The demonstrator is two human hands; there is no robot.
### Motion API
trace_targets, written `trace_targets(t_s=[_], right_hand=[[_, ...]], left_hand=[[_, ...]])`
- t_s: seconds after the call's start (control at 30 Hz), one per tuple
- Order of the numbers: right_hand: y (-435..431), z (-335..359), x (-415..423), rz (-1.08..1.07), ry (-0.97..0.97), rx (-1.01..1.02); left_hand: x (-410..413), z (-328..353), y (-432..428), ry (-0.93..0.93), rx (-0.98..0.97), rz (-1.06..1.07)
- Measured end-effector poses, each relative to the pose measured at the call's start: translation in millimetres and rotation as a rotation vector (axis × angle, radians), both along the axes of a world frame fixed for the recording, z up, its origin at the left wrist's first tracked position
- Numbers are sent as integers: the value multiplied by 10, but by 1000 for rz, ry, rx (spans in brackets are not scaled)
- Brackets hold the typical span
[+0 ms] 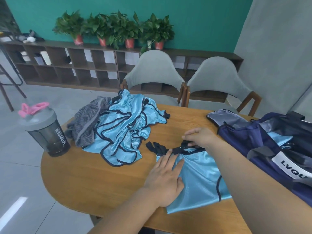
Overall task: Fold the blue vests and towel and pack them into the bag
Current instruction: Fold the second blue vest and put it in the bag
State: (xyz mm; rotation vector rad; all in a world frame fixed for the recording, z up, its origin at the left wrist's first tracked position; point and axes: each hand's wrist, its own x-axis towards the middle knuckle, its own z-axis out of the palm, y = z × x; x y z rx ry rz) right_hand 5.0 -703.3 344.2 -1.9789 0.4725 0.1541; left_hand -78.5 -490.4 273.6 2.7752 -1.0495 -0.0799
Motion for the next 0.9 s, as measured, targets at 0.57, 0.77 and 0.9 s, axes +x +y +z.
trace_targets(t_s=[0.57, 0.77, 0.9], right_hand=[[-240, -727, -953, 429, -679, -750], [-319, -788, -918, 490, -536, -901], [-358, -785, -965, 521, -479, -910]], left_hand=[[-101, 10, 66, -235, -208, 40], [-91, 29, 36, 7, -20, 124], [-58, 35, 57, 81, 56, 102]])
